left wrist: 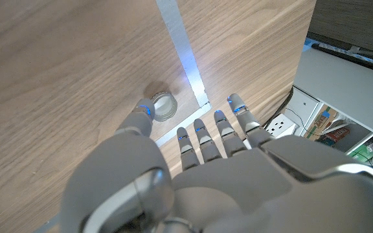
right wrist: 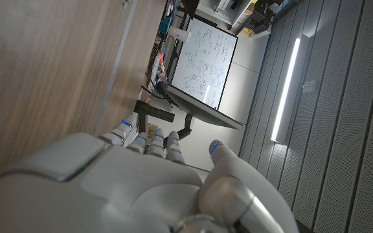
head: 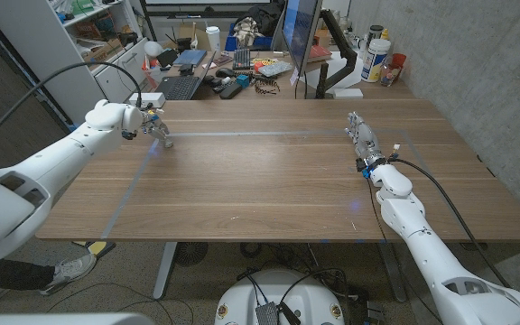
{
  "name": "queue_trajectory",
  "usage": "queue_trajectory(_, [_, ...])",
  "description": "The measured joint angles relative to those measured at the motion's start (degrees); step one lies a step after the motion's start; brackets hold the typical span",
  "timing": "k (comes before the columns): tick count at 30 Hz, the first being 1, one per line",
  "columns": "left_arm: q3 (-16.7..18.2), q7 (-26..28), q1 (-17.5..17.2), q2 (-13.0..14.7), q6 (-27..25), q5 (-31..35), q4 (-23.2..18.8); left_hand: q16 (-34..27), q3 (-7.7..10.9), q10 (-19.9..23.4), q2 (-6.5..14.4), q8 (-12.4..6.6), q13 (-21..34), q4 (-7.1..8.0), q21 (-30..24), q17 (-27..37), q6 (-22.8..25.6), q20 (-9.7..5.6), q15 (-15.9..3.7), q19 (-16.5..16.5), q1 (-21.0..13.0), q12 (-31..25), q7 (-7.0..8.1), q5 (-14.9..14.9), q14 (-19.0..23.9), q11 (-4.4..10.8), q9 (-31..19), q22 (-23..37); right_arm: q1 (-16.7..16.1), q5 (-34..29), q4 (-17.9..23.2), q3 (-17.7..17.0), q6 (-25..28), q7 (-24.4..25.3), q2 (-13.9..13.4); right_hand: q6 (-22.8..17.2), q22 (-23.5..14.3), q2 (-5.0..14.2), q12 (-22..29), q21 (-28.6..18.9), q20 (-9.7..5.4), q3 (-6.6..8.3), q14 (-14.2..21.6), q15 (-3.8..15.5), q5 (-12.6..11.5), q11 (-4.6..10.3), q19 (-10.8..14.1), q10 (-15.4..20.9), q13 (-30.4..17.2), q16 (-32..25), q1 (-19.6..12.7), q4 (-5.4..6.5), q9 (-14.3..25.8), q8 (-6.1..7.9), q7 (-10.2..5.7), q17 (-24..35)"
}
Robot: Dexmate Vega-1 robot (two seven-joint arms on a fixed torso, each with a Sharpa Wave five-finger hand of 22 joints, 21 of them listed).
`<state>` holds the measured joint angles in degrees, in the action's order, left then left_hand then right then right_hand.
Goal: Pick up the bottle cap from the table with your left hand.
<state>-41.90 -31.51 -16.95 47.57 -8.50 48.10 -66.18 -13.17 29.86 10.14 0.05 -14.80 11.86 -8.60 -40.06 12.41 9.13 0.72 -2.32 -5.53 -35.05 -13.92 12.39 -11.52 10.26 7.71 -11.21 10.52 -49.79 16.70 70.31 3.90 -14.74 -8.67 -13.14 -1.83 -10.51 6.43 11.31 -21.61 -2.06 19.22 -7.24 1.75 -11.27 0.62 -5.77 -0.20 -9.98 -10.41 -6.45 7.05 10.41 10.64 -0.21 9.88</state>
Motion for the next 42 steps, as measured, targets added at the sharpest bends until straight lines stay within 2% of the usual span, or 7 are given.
queue_trajectory(4, [-0.2, 0.9, 0.3, -0.4, 0.1, -0.1, 0.9, 0.0, 0.00, 0.4, 0.0, 0.00, 0.2, 0.00, 0.0, 0.0, 0.5, -0.03, 0.08, -0.1, -0.4, 0.0, 0.10, 0.0, 0.5, 0.38, 0.0, 0.0, 0.1, -0.1, -0.2, 0.0, 0.0, 0.1, 0.0, 0.0, 0.0, 0.00, 0.0, 0.0, 0.00, 0.00, 0.0, 0.00, 0.0, 0.00, 0.0, 0.0, 0.0, 0.0, 0.0, 0.00, 0.0, 0.00, 0.00, 0.0])
queue_trajectory(16, [-2.0, 2.5, 2.1, -2.1, 0.8, -0.1, 4.7, -0.5, 0.00, 1.3, 0.0, 0.00, 0.3, 0.00, -0.2, 0.0, 1.2, -0.41, 0.25, -1.0, -1.0, -0.3, 0.20, 0.0, 1.2, 0.25, -0.1, 0.0, 0.3, -0.5, -0.7, 0.1, 0.0, 0.3, -0.1, 0.0, 0.0, 0.00, 0.0, 0.2, 0.00, -0.16, 0.0, 0.00, 0.0, 0.00, 0.0, 0.0, 0.0, 0.0, 0.0, -0.16, 0.1, 0.00, 0.00, 0.0])
queue_trajectory(27, [-3.7, 3.7, 3.7, -3.6, 1.9, -0.2, 7.6, -0.5, 0.00, 1.4, -0.2, 0.00, 0.3, 0.00, -0.2, 0.0, 1.5, 0.01, -0.07, -1.4, -1.3, -0.3, -0.11, 0.0, 1.5, 0.17, -0.1, 0.0, 0.7, -0.7, -1.6, 0.1, -0.4, 0.3, -0.2, 0.0, 0.0, 0.00, 0.0, 0.2, 0.01, -0.24, 0.0, 0.00, 0.0, 0.00, 0.0, 0.0, 0.0, 0.0, 0.0, -0.24, 0.0, 0.00, 0.00, 0.0])
queue_trajectory(33, [-4.5, 4.4, 4.1, -4.1, 2.3, -0.1, 8.4, -0.5, 0.35, 1.7, -0.5, 0.00, 0.3, -0.35, -0.2, 0.0, 1.8, -0.30, 0.10, -1.7, -3.0, -0.5, 0.20, 0.0, 2.8, 0.48, -0.1, 0.0, 1.0, -0.7, -2.2, 0.1, -0.7, 0.2, -0.2, 0.0, 0.0, 0.00, 0.0, 0.4, 0.01, -0.24, 0.0, 0.00, 0.0, 0.13, 0.0, 0.1, 0.0, 0.0, 0.0, -0.24, 0.0, 0.00, 0.00, 0.0])
queue_trajectory(37, [-5.1, 5.1, 4.1, -4.2, 2.4, 0.3, 8.5, -0.6, 0.32, 2.1, -0.7, 0.00, 0.3, -0.84, -0.5, 0.2, 2.3, -0.53, 0.05, -2.6, -4.1, -0.5, 0.20, 0.0, 3.7, 0.08, -0.1, 0.0, 1.1, -0.7, -2.5, 0.1, -0.9, 0.1, -0.3, 0.0, 0.0, 0.00, 0.0, 0.4, 0.01, -0.24, 0.3, -0.32, 0.0, 0.21, 0.0, 0.2, 0.0, 0.0, 0.0, -0.24, 0.0, 0.00, 0.01, 0.0])
queue_trajectory(42, [-5.7, 5.9, 4.0, -4.2, 2.4, 1.2, 8.1, -0.8, 0.63, 2.5, -0.8, 0.00, 0.3, -1.14, -0.6, 0.3, 2.6, -0.18, 0.03, -3.3, -5.3, -0.7, 0.10, 0.0, 4.7, 0.41, -0.1, 0.0, 1.1, -0.7, -2.8, 0.0, -1.1, 0.0, -0.3, 0.0, 0.0, 0.00, 0.0, 0.4, 0.01, -0.24, 0.3, -0.31, 0.0, 0.21, 0.0, 0.2, 0.0, 0.0, 0.0, -0.24, 0.0, 0.00, 0.01, 0.0])
